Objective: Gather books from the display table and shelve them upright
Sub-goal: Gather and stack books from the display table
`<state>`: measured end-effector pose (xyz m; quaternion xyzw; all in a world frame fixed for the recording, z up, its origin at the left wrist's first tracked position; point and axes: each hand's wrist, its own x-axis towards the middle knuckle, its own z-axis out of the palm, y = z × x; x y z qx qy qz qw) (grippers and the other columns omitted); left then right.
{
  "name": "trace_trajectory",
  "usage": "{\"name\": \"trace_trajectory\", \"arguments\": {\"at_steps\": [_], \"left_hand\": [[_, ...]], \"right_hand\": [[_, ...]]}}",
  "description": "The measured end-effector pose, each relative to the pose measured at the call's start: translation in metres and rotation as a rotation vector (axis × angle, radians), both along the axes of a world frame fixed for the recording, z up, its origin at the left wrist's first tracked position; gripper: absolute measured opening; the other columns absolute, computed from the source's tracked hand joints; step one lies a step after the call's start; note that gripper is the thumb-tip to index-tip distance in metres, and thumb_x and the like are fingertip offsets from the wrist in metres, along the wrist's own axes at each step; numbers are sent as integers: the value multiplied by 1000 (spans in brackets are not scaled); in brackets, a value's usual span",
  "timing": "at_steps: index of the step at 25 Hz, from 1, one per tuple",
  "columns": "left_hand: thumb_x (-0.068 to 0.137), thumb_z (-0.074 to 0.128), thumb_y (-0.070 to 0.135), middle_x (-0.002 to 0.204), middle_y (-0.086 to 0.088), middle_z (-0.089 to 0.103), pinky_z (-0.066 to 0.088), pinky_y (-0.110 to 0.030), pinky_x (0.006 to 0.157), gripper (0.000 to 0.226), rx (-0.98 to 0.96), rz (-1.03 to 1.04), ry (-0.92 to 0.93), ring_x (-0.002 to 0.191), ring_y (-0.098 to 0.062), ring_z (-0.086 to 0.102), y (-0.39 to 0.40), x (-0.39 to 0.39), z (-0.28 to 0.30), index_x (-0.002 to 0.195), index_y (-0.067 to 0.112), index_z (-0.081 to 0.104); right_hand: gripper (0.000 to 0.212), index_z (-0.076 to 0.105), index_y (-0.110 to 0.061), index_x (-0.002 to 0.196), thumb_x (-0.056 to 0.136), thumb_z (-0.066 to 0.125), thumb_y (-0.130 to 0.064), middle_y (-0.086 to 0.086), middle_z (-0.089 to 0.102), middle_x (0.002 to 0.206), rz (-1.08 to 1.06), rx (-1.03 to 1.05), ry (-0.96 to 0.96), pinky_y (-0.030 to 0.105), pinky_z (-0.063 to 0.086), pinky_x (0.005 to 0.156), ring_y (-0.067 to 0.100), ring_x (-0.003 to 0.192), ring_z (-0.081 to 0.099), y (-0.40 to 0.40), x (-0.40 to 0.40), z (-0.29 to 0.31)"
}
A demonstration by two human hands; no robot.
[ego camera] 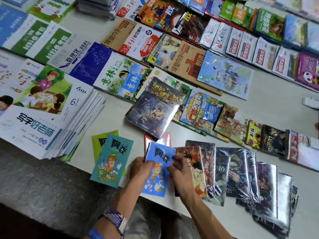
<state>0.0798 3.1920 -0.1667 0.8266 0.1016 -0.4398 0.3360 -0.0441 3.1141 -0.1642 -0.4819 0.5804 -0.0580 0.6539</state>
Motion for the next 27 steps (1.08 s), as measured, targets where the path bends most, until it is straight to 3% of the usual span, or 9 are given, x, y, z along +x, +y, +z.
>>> {"name": "trace_trajectory", "arguments": {"at_steps": [3, 5, 7, 13, 17, 21, 23, 25, 27], "left_hand": [[82, 76, 14, 58, 4, 65, 42, -12, 37, 4, -47, 41, 62, 49, -12, 59, 11, -16, -4, 82, 17, 72], [88, 71, 17, 76, 3, 73, 56, -21, 57, 7, -112, 42, 62, 67, -18, 69, 22, -23, -2, 94, 18, 73], [90, 69, 22, 89, 4, 77, 60, -35, 76, 9, -150, 40, 9, 82, -20, 73, 41, -25, 0, 98, 20, 74], [91, 70, 15, 66, 5, 74, 53, -24, 50, 7, -149, 167, -214, 59, -11, 71, 113, 22, 1, 87, 18, 75], [84, 78, 23, 94, -23, 64, 52, -45, 85, 26, 107, -55, -462, 93, -38, 63, 133, 68, -14, 83, -3, 73], [75, 85, 24, 97, -21, 62, 52, -44, 84, 30, 89, -15, -516, 97, -36, 62, 132, 82, -18, 81, -1, 71], [70, 86, 21, 98, -13, 59, 54, -45, 81, 40, 30, 54, -478, 94, -33, 62, 128, 81, -16, 97, 2, 63], [65, 90, 20, 106, -12, 59, 55, -43, 82, 66, 12, 126, -373, 93, -29, 63, 128, 86, -15, 119, 8, 55], [59, 95, 19, 100, -12, 68, 58, -45, 81, 72, -26, 264, -199, 89, -30, 68, 130, 89, -15, 118, 7, 56]], "right_hand": [[38, 58, -19, 108, 86, 57, 11, -1, 74, 100, 75, 1, -12, 19, 53, 66, 0, 78, 71, 8, -4, 2], [33, 58, -17, 102, 85, 57, 10, -1, 70, 93, 118, -37, 32, 23, 53, 66, 6, 78, 68, 11, -8, 1], [27, 56, -16, 100, 85, 59, 7, 6, 69, 94, 204, -46, 74, 42, 56, 72, 20, 83, 65, 15, -6, 2], [29, 56, -15, 112, 87, 67, -5, 12, 71, 112, 465, 194, 36, 39, 61, 76, 24, 91, 71, 49, 62, 9], [22, 64, -2, 100, 81, 63, -14, 17, 74, 110, 740, 30, 174, 43, 54, 88, 34, 102, 68, 67, 109, 3], [30, 64, -7, 105, 77, 69, -16, 8, 73, 103, 613, 70, 146, 31, 52, 74, 21, 86, 68, 77, 123, -4], [30, 62, -14, 99, 71, 72, -16, 1, 72, 95, 506, 140, 107, 28, 53, 68, 12, 77, 67, 80, 126, -8], [31, 57, -19, 94, 67, 71, -15, -4, 68, 90, 453, 169, 101, 25, 51, 63, 11, 75, 66, 80, 127, -11], [31, 55, -17, 95, 69, 70, -9, -2, 67, 90, 443, 171, 119, 26, 49, 59, 14, 74, 65, 77, 127, -10]]}}
